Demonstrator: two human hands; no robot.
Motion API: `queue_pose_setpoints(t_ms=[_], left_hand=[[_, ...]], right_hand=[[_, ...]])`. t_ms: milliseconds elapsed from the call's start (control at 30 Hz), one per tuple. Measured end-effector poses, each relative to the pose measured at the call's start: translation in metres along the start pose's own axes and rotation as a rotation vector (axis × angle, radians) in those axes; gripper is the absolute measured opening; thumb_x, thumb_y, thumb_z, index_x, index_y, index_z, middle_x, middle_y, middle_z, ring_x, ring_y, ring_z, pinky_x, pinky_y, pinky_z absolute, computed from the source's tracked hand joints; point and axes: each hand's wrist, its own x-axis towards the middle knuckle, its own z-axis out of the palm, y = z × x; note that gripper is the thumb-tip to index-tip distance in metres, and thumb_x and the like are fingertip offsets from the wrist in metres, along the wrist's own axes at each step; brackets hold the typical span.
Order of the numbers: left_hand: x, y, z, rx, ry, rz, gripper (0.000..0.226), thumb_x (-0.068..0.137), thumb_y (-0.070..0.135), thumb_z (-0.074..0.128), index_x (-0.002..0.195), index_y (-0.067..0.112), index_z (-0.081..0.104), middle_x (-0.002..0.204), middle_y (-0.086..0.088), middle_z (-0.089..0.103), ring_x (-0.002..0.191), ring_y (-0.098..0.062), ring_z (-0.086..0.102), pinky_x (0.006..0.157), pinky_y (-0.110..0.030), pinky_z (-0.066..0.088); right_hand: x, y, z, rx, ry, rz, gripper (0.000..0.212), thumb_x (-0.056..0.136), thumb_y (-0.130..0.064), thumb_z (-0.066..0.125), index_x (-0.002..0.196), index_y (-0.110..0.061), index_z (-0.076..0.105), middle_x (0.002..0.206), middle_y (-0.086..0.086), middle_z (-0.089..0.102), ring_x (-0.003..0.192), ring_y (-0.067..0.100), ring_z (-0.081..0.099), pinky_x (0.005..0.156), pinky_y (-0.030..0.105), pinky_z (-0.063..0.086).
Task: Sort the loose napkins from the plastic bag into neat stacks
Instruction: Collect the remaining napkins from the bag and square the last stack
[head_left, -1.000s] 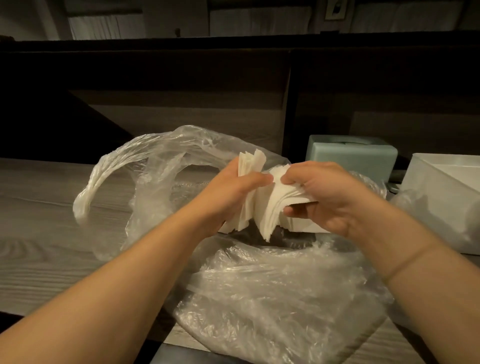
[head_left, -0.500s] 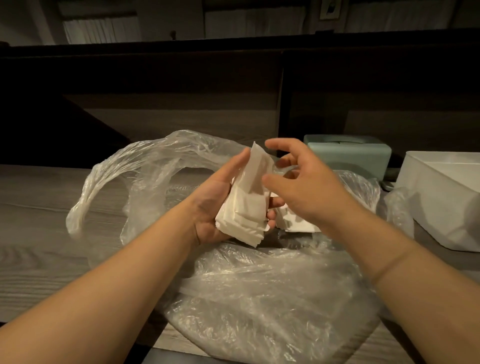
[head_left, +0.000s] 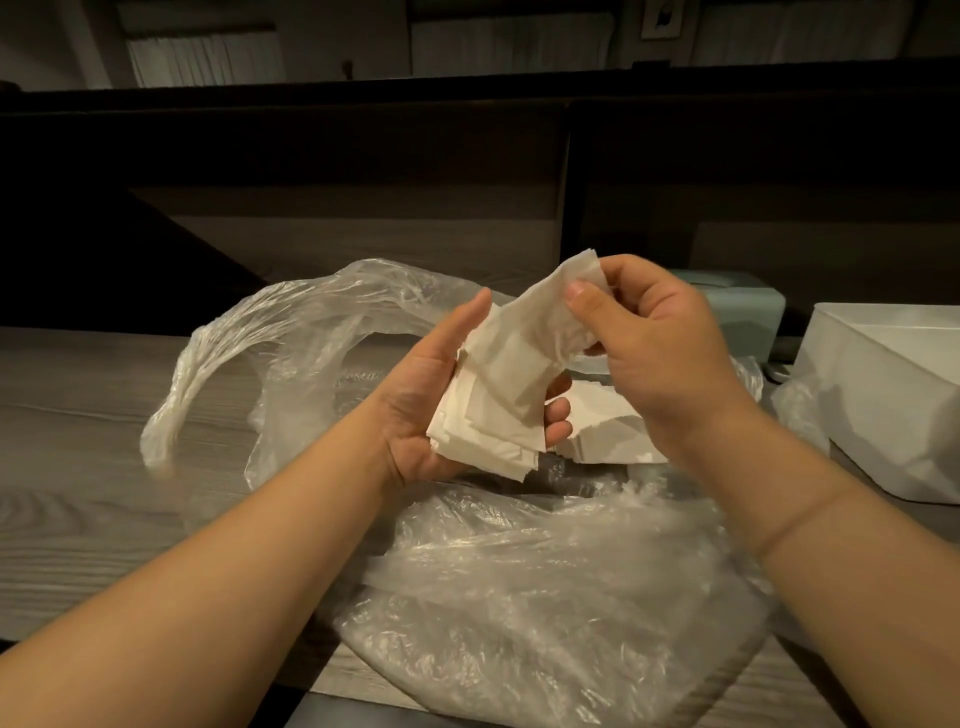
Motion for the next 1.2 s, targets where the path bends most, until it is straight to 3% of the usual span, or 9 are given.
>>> queue_pose_setpoints(t_ms=[200, 367, 500, 600, 733, 933, 1000, 1067, 1200], left_hand=[[-0.001, 0.001, 0.002, -0.047, -0.002, -0.007, 0.084, 0.073, 0.049, 0.084, 0.136, 0.002, 0.053, 0.117, -0.022, 0.064, 0.100, -0.028, 0.061, 0.090, -0.043, 0.057], [0.003, 0.004, -0.003, -0.092, 0.064, -0.007, 0.079, 0.080, 0.042, 0.080, 0.144, 0.005, 0.053, 0.117, -0.018, 0.066, 0.096, -0.029, 0.064, 0.091, -0.043, 0.054], [0.002, 0.003, 0.000, -0.056, 0.040, 0.004, 0.050, 0.094, 0.044, 0.068, 0.120, 0.002, 0.073, 0.119, -0.018, 0.069, 0.104, -0.033, 0.068, 0.102, -0.049, 0.049], [0.002, 0.002, 0.001, 0.005, -0.010, -0.017, 0.054, 0.097, 0.051, 0.058, 0.120, 0.005, 0.074, 0.119, -0.018, 0.068, 0.104, -0.036, 0.066, 0.105, -0.052, 0.046], [0.000, 0.000, 0.002, 0.073, -0.208, -0.082, 0.066, 0.090, 0.065, 0.060, 0.127, 0.011, 0.070, 0.119, -0.019, 0.065, 0.106, -0.039, 0.063, 0.101, -0.052, 0.051], [-0.008, 0.010, -0.001, -0.004, -0.148, 0.071, 0.071, 0.074, 0.030, 0.088, 0.132, 0.001, 0.059, 0.114, -0.018, 0.062, 0.091, -0.026, 0.062, 0.090, -0.042, 0.054], [-0.011, 0.017, -0.002, -0.084, -0.107, 0.170, 0.073, 0.072, 0.024, 0.087, 0.133, 0.000, 0.055, 0.114, -0.019, 0.063, 0.089, -0.025, 0.061, 0.086, -0.040, 0.056], [-0.013, 0.022, -0.004, -0.127, -0.076, 0.240, 0.065, 0.077, 0.026, 0.080, 0.132, 0.002, 0.055, 0.113, -0.019, 0.064, 0.089, -0.024, 0.061, 0.083, -0.039, 0.058], [-0.017, 0.027, -0.002, -0.188, 0.024, 0.333, 0.058, 0.083, 0.033, 0.068, 0.131, 0.003, 0.056, 0.109, -0.018, 0.066, 0.084, -0.023, 0.062, 0.078, -0.036, 0.058]], right_hand=[[0.001, -0.003, -0.002, 0.095, -0.002, 0.003, 0.012, 0.100, -0.019, 0.061, 0.099, -0.026, 0.071, 0.091, -0.009, 0.072, 0.087, 0.006, 0.066, 0.073, 0.020, 0.053], [0.004, -0.017, -0.011, 0.638, -0.188, 0.266, 0.017, 0.096, -0.019, 0.056, 0.108, -0.012, 0.065, 0.087, -0.001, 0.072, 0.077, 0.011, 0.070, 0.068, 0.028, 0.059], [0.001, -0.010, -0.010, 0.062, -0.352, 0.223, 0.013, 0.098, -0.021, 0.061, 0.100, -0.015, 0.073, 0.088, -0.003, 0.075, 0.080, 0.013, 0.068, 0.073, 0.026, 0.056], [-0.004, -0.006, -0.004, -0.154, -0.340, 0.177, 0.010, 0.099, -0.021, 0.064, 0.098, -0.020, 0.074, 0.087, -0.004, 0.076, 0.077, 0.017, 0.073, 0.063, 0.025, 0.060], [-0.007, 0.001, 0.003, -0.205, -0.233, 0.071, 0.008, 0.097, -0.022, 0.067, 0.103, -0.024, 0.072, 0.090, -0.006, 0.073, 0.079, 0.013, 0.072, 0.065, 0.033, 0.063], [-0.008, 0.016, 0.017, -0.040, 0.077, 0.152, 0.014, 0.105, -0.019, 0.049, 0.110, -0.029, 0.058, 0.103, 0.000, 0.067, 0.079, 0.012, 0.070, 0.075, 0.035, 0.060], [-0.008, 0.027, 0.021, -0.223, -0.037, 0.153, 0.020, 0.101, -0.014, 0.048, 0.100, -0.031, 0.059, 0.105, -0.003, 0.069, 0.091, 0.013, 0.067, 0.089, 0.041, 0.057], [-0.015, 0.031, 0.023, -0.573, -0.302, 0.067, 0.016, 0.100, -0.017, 0.055, 0.098, -0.031, 0.061, 0.106, -0.012, 0.061, 0.093, 0.002, 0.057, 0.088, 0.027, 0.050], [-0.020, 0.031, 0.030, -0.895, -0.662, -0.084, 0.028, 0.099, -0.044, 0.058, 0.127, -0.037, 0.058, 0.116, -0.012, 0.056, 0.106, 0.012, 0.051, 0.097, 0.035, 0.040]])
